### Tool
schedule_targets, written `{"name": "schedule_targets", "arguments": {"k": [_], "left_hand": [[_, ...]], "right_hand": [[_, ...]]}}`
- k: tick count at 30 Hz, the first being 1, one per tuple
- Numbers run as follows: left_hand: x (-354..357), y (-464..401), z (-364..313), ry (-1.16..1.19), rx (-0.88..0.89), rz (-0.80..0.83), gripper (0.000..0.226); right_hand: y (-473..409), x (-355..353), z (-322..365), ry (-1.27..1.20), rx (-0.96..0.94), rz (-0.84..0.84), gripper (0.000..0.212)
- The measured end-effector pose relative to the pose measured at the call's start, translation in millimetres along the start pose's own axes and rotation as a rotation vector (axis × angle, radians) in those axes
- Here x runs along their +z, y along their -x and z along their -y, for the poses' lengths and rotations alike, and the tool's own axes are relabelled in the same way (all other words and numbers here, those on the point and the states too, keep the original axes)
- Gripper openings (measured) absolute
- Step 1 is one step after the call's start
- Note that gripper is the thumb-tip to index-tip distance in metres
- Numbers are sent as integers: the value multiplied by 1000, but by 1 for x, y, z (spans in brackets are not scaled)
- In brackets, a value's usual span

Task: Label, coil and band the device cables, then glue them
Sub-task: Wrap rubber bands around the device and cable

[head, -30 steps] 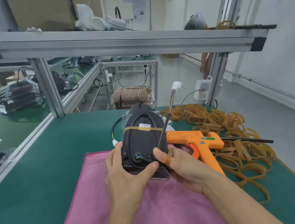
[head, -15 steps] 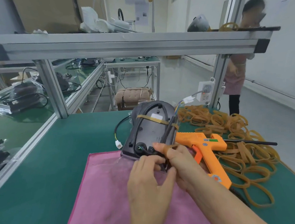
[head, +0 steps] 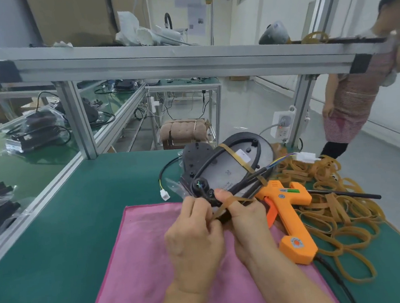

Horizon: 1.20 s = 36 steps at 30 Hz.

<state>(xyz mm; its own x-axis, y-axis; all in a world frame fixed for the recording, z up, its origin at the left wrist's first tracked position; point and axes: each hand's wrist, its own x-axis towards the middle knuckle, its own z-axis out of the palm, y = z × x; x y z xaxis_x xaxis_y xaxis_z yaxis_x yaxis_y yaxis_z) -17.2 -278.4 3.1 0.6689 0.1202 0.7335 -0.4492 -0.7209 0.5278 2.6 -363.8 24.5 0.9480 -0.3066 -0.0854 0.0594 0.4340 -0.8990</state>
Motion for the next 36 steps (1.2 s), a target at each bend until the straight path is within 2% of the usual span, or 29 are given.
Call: {"name": "schedule_targets", "arguments": {"k": [1,5,9,11,14,18,22,27,29,31,32,34,36], "left_hand": [[-2,1,6,6,-34,12,6],[-9,10,33,83,-223,28,43],[-24,9,54,171,-241,56,72],[-32,6,55,217,-177,112,66],[-43,-6,52,205,-15,197,54],[-45,0,53,-43,332,174,37],[-37,28,58,-103,342,175,29],[-55,-2,49,-175,400,187,31],[-57,-17,39,-2,271,211,31],[-54,-31,33,257,12,219,40],[-53,-35,31,323,-57,218,42],[-54,-34,28,276,8,214,33],[-53,-20,29,118,128,163,25]], "right_hand": [[-1,-3,1,14,3,-12,10],[4,-21,4,184,14,44,23],[10,-42,15,339,53,127,37],[11,-48,23,392,67,175,39],[9,-50,33,408,64,187,26],[4,-54,39,318,116,204,24],[6,-58,37,292,66,256,32],[4,-73,28,387,140,309,23],[2,-76,25,373,148,357,20],[2,-76,23,379,154,429,15],[2,-75,22,381,172,465,20],[-2,-74,23,347,179,472,37],[-6,-71,27,235,235,401,39]]}}
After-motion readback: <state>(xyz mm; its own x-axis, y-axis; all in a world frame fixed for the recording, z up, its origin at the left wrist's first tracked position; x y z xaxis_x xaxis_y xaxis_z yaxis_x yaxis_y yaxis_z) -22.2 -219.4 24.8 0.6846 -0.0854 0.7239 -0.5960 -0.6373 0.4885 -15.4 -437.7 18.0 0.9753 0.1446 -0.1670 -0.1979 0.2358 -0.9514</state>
